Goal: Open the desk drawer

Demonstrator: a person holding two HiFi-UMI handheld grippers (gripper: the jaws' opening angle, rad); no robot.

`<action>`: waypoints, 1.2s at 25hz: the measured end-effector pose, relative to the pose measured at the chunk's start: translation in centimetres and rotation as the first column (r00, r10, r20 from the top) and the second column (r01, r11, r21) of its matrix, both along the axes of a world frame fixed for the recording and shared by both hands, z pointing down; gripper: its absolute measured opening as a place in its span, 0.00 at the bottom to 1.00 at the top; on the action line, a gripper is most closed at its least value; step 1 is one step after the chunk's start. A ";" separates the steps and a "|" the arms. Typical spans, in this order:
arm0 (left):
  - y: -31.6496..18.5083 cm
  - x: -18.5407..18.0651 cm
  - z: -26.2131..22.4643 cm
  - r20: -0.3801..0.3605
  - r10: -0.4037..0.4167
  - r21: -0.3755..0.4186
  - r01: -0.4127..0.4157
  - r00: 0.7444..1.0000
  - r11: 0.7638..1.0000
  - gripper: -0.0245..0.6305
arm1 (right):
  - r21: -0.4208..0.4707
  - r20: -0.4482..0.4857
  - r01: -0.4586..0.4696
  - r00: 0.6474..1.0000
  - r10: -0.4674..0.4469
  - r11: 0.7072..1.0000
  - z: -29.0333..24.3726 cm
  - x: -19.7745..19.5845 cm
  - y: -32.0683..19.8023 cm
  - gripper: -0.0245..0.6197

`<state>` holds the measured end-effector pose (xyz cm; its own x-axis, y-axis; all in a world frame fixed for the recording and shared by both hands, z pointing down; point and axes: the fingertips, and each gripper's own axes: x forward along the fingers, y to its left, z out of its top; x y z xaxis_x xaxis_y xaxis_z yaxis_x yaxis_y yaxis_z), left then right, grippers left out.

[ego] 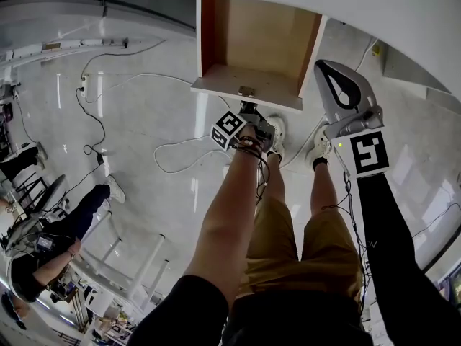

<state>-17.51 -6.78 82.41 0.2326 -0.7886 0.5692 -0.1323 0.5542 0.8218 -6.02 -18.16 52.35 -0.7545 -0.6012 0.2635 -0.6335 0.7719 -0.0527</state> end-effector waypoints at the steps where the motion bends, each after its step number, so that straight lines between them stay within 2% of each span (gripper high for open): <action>1: 0.3 -0.1 0.4 0.013 0.011 -0.020 -0.011 1.000 1.000 0.58 | -0.001 -0.002 -0.002 1.000 0.002 1.000 0.1 0.1 0.0 0.04; 3: 0.9 -0.3 1.2 0.043 0.039 -0.062 -0.036 0.998 0.997 0.71 | 0.002 -0.007 -0.006 1.000 0.006 1.000 0.2 0.3 -0.1 0.04; 5: 1.1 -0.4 1.5 0.058 0.060 -0.084 -0.055 0.997 0.995 0.75 | 0.007 -0.009 -0.012 1.000 0.012 1.000 0.1 0.4 -0.2 0.04; 11: 1.2 0.0 1.4 0.022 0.058 -0.094 -0.056 0.998 0.994 0.76 | 0.011 -0.009 -0.036 0.999 0.036 0.999 -0.3 0.3 -0.7 0.04; 19: 1.8 0.3 0.2 -0.010 0.137 -0.083 -0.137 0.991 0.987 0.76 | 0.002 -0.013 -0.083 0.996 0.083 0.997 -0.3 0.0 -0.7 0.04; 25: 3.7 0.1 -0.8 -0.026 0.198 -0.106 -0.200 0.980 0.974 0.76 | 0.007 -0.015 -0.122 0.992 0.122 0.993 -1.4 -0.7 -0.4 0.04; 30: 4.2 0.8 -2.7 0.006 0.264 -0.097 -0.262 0.964 0.960 0.76 | 0.023 -0.026 -0.101 0.994 0.102 0.995 -2.4 -0.6 -0.3 0.04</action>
<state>-16.67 -2.53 79.73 0.4135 -0.6433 0.6443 -0.2986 0.5727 0.7634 -6.60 -18.42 49.98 -0.6820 -0.6801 0.2689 -0.7097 0.7042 -0.0190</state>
